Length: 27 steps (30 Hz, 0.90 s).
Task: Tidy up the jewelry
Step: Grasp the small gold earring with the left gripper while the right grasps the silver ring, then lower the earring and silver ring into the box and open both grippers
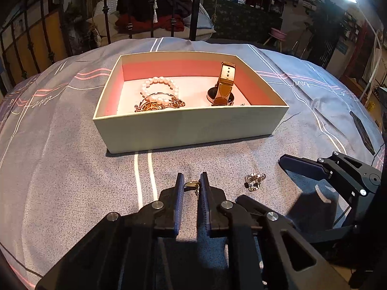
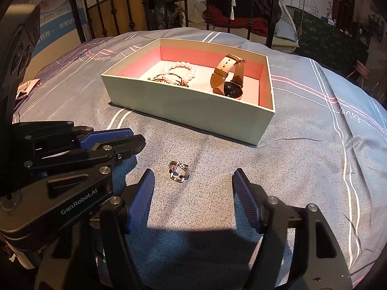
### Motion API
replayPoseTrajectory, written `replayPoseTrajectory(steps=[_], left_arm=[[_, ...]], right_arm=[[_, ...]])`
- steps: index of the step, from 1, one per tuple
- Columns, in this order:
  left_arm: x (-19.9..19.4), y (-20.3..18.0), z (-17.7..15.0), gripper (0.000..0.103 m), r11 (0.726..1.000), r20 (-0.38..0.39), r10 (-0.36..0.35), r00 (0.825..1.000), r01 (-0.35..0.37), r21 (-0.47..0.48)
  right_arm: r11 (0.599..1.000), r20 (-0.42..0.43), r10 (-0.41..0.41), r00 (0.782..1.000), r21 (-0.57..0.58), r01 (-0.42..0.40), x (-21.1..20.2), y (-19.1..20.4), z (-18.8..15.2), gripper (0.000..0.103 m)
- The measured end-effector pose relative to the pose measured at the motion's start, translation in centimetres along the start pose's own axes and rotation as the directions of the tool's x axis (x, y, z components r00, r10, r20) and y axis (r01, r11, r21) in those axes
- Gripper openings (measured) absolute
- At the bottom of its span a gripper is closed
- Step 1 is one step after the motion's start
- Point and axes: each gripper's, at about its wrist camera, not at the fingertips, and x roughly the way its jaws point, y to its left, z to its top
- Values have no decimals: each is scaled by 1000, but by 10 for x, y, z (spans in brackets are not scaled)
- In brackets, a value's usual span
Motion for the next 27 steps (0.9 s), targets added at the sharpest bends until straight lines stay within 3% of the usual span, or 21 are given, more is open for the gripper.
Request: replayPoseTrajectory(steps=[3, 4, 16, 22, 27], left_arm=[[-2, 1, 0, 13, 1000, 0, 2, 1000, -2, -3], [-2, 1, 0, 13, 1000, -1, 3, 1000, -3, -2], [-23, 6, 4, 13, 999, 35, -27, 999, 28, -24], [-42, 8, 41, 13, 999, 121, -38, 992, 40, -20], [-31, 14, 77, 13, 999, 137, -10, 990, 15, -36]], right_arm=[[1000, 1, 9, 1000, -15, -9, 0, 4, 1, 36], [1000, 1, 17, 1000, -18, -17, 0, 5, 2, 18], [999, 73, 35, 997, 2, -35, -19, 2, 4, 17], [1000, 135, 24, 991, -20, -21, -29, -1, 31, 17], [1000, 183, 0, 983, -10, 1, -28, -10, 62, 17]])
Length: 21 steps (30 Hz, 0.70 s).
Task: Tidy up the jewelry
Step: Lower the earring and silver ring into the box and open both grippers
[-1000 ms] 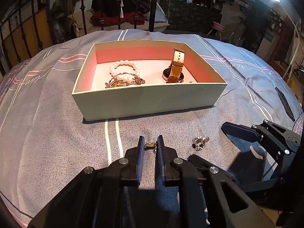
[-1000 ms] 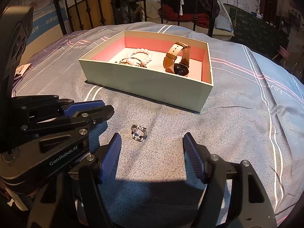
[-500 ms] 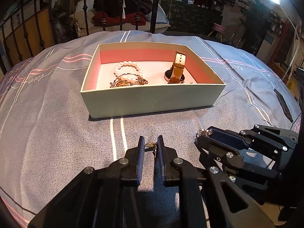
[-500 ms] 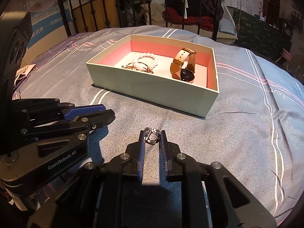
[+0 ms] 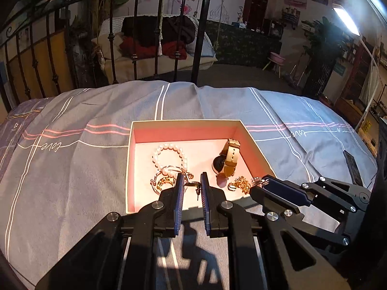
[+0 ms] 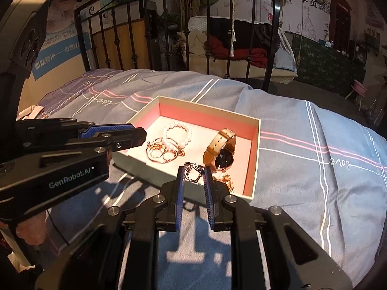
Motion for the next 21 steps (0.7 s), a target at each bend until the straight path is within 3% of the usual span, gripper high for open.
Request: replayPoseTrajectory(steps=[9, 21], left_arm=[[35, 7, 18, 13, 999, -37, 41, 998, -42, -14], [53, 13, 15, 14, 999, -80, 50, 996, -51, -16]], right_arm=[[999, -30, -24, 999, 26, 25, 39, -9, 16, 17], [999, -52, -38, 998, 15, 39, 51, -9, 12, 17]])
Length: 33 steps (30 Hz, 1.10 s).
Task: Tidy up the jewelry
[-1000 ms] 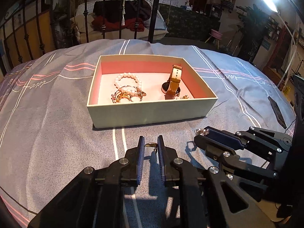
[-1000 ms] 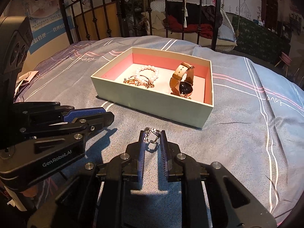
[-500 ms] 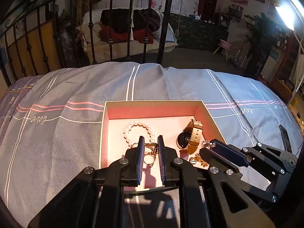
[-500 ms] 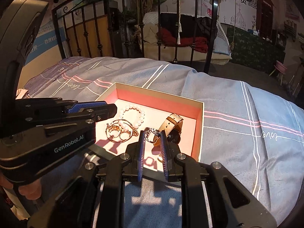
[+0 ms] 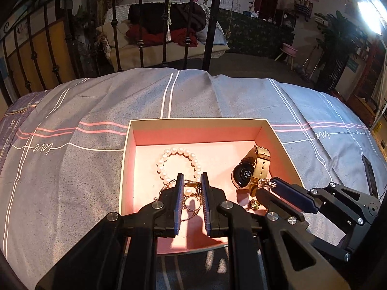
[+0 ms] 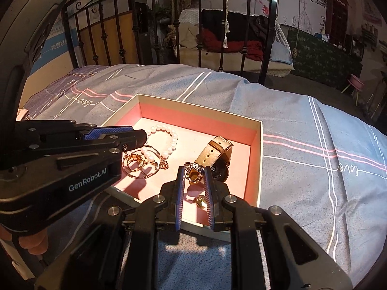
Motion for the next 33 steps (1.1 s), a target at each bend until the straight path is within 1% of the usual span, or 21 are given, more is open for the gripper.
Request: replayPoseTrajectory(steps=[6, 8, 9, 10, 11, 12, 13, 14, 16, 17, 19, 20, 21, 23, 26, 28, 29, 30, 31, 32, 33], left_arm=[[4, 1, 0, 14, 1000, -10, 13, 1000, -13, -6], [3, 1, 0, 15, 1000, -11, 11, 1000, -11, -8], [2, 1, 1, 18, 1000, -8, 16, 1000, -16, -9], [1, 1, 2, 26, 1000, -4, 22, 1000, -22, -12], [-1, 3, 2, 31, 1000, 0, 24, 1000, -24, -19], [-3, 4, 2, 45, 999, 5, 23, 1000, -23, -26], [-6, 5, 2, 55, 999, 17, 28, 999, -27, -34], [-10, 6, 2, 58, 999, 28, 37, 999, -36, -37], [-18, 6, 0, 69, 999, 48, 43, 998, -41, -33], [-24, 6, -2, 72, 999, 63, 42, 997, -40, -30], [-43, 5, -10, 78, 999, 123, 28, 992, -25, -27], [-55, 6, -15, 79, 999, 167, 27, 986, -22, -33], [-70, 6, -23, 80, 999, 228, 23, 973, -15, -37], [-99, 5, -40, 83, 999, 343, 23, 939, -13, -31], [-140, 0, -73, 88, 998, 500, 52, 865, -57, -5], [-158, -1, -91, 92, 995, 573, 84, 815, -102, 0], [-165, -1, -100, 94, 993, 599, 99, 795, -120, -5], [-170, 0, -105, 95, 991, 612, 111, 783, -133, -9], [-172, 1, -109, 96, 991, 612, 107, 784, -130, -7], [-172, 3, -112, 96, 993, 604, 99, 791, -120, -5], [-173, 3, -113, 96, 992, 601, 106, 792, -122, -14]], right_arm=[[1000, -21, -5, 1000, -1, 5, 7, -2, -3, 17], [1000, -18, 0, 1000, -5, 0, 7, -2, -2, 17], [1000, -16, -3, 1000, -10, 2, 6, -1, -2, 17], [1000, -13, -6, 1000, -14, 5, 5, 0, -2, 21], [1000, -9, -4, 1000, -15, 4, 3, 0, -1, 35], [1000, -1, -6, 1000, -16, 6, 1, 1, -2, 44], [1000, 10, -15, 1000, -17, 15, -2, 1, -3, 60], [1000, 24, -20, 999, -20, 21, -6, 2, -3, 66], [999, 32, -17, 999, -28, 18, -11, 4, -6, 70], [999, 32, -16, 999, -32, 17, -14, 5, -8, 79], [999, 58, -29, 998, -33, 31, -24, 5, -15, 92], [999, 85, -39, 996, -33, 42, -32, 6, -19, 93], [998, 125, -53, 991, -31, 57, -42, 6, -25, 93], [996, 225, -81, 971, -19, 87, -66, 6, -39, 97], [992, 362, -122, 924, 2, 130, -101, 11, -60, 97], [990, 433, -135, 891, 14, 143, -118, 14, -72, 97], [988, 465, -144, 873, 22, 151, -126, 16, -78, 97], [988, 487, -148, 861, 30, 153, -132, 17, -81, 97], [987, 503, -155, 850, 39, 157, -136, 17, -83, 97], [985, 512, -165, 843, 50, 162, -140, 16, -85, 97], [986, 521, -167, 837, 63, 157, -144, 15, -86, 97]])
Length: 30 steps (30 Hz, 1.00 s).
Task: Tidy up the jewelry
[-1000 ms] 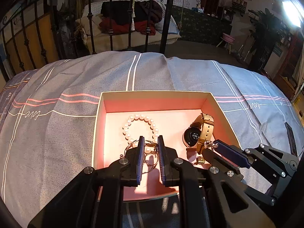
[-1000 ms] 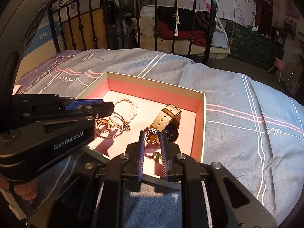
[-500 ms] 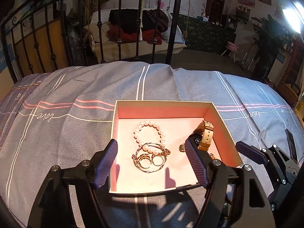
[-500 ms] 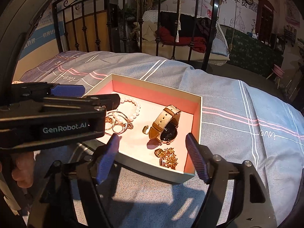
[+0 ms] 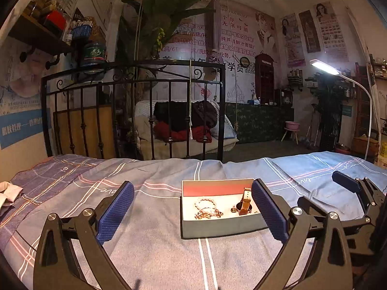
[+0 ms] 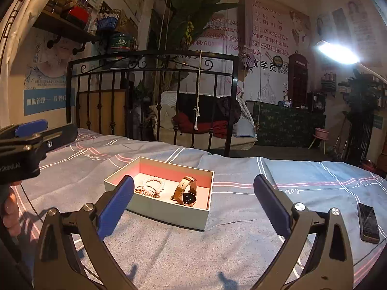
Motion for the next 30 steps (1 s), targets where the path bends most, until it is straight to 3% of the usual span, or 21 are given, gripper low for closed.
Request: replayPoseTrajectory(steps=[6, 30], left_arm=[[1, -5, -5, 96, 1000, -19, 3, 1000, -2, 28], [6, -9, -17, 97, 999, -59, 7, 998, -5, 33]], right_arm=[[1000, 58, -3, 998, 25, 1, -21, -3, 9, 97], [999, 48, -2, 999, 41, 0, -22, -6, 12, 97]])
